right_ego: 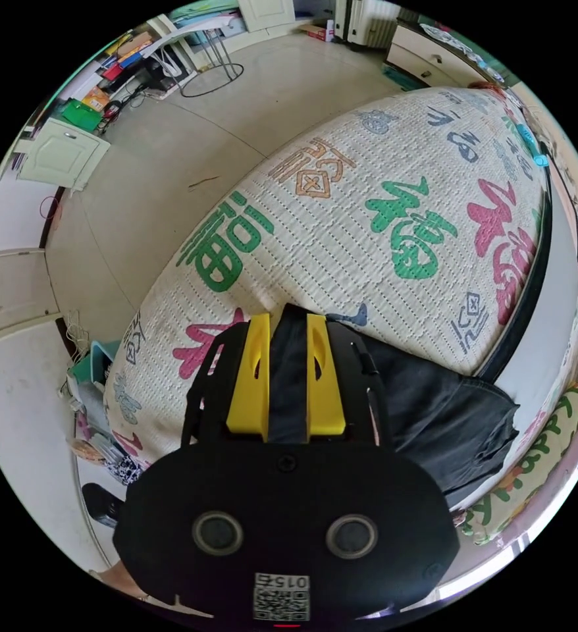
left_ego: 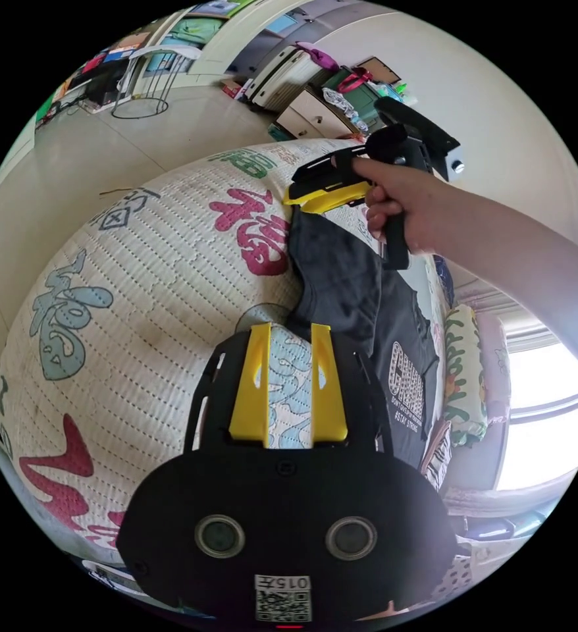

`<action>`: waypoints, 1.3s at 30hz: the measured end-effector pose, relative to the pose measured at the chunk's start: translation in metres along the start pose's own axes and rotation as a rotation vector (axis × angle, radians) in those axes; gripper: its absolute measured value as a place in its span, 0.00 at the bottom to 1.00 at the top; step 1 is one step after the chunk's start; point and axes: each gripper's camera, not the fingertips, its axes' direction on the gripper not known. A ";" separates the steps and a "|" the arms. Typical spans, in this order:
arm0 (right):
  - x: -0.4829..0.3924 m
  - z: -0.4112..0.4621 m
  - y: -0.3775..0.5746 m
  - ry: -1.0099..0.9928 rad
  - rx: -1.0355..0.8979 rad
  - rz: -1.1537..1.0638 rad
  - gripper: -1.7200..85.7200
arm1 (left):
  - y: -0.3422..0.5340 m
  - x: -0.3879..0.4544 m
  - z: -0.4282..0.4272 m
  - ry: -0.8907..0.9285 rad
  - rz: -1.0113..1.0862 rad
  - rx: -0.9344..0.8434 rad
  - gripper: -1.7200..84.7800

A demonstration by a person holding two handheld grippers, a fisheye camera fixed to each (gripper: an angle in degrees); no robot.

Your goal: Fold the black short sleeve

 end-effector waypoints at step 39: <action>0.245 -0.196 0.286 -0.282 0.253 0.364 0.13 | 0.058 0.407 0.118 -0.259 0.743 -0.194 0.09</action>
